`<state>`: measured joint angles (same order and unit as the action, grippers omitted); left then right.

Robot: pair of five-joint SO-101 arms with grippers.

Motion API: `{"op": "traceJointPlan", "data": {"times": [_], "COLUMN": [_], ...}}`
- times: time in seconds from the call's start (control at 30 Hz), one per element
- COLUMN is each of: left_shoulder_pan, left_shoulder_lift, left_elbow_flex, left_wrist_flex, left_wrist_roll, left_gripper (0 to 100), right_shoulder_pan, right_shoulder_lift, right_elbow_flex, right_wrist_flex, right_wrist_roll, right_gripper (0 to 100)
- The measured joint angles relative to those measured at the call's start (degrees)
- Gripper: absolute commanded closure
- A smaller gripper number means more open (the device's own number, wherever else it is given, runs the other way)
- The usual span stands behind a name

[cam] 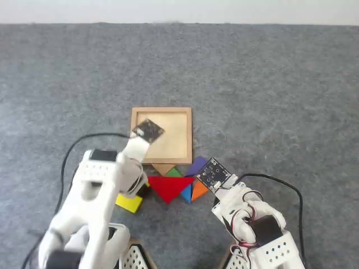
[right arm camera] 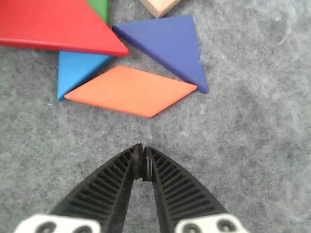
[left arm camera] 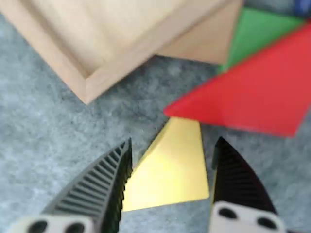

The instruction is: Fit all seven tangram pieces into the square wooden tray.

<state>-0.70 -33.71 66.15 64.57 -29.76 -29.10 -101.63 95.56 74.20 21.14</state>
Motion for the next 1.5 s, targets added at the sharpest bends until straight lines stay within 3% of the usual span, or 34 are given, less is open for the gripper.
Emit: {"op": "traceJointPlan", "data": {"times": [0.17,0.5,0.9,1.5], "left_shoulder_pan": [0.00,0.00,-1.14,-1.23], "left_shoulder_lift": [-10.46,-11.78,-11.78,-12.04], "left_elbow_flex": [1.93,1.93,2.02,8.53], "left_wrist_flex": [5.63,10.90,11.08,5.10], "left_wrist_roll": [-7.47,-21.01,-27.16,-27.69], "left_gripper": [72,72,72,72], "right_shoulder_pan": [0.00,0.00,0.00,0.00], "right_shoulder_lift": [0.00,0.00,0.00,0.00], "right_elbow_flex": [0.00,0.00,0.00,0.00], "right_wrist_flex": [0.00,0.00,0.00,0.00], "right_wrist_roll": [0.00,0.00,0.00,0.00], "right_gripper": [99.1,99.1,99.1,99.1]}}
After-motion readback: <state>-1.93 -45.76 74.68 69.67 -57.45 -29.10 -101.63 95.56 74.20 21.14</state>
